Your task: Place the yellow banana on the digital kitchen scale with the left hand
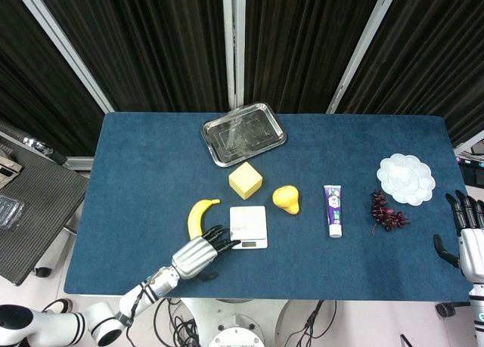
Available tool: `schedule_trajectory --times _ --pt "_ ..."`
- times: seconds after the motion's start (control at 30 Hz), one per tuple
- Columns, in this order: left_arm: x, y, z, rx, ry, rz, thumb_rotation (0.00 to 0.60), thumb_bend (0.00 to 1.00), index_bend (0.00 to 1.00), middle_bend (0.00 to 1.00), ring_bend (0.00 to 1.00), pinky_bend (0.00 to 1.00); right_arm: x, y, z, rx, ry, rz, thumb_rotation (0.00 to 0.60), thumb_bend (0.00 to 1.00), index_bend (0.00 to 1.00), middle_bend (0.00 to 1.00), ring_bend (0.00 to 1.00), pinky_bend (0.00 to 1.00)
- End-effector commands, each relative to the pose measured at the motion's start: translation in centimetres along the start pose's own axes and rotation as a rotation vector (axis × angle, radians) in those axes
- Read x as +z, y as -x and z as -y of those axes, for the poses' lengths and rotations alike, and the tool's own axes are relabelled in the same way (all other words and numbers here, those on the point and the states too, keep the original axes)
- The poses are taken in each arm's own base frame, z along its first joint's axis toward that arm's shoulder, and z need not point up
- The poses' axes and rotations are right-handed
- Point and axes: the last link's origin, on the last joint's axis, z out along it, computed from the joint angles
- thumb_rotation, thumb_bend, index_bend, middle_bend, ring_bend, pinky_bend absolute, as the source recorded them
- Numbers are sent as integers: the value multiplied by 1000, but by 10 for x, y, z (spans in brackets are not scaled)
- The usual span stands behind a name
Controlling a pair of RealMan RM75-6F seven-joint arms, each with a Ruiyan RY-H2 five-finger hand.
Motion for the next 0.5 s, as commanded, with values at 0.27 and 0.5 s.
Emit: schedule_trajectory --times 0.27,0.5 --pt "1 5 0 -8 7 30 600 236 85 233 0 0 0 1 -1 -1 3 4 600 320 0 0 0 0" --pt "4 7 2 -9 4 52 600 237 84 242 0 0 -1 1 -1 0 4 4 600 320 0 0 0 0"
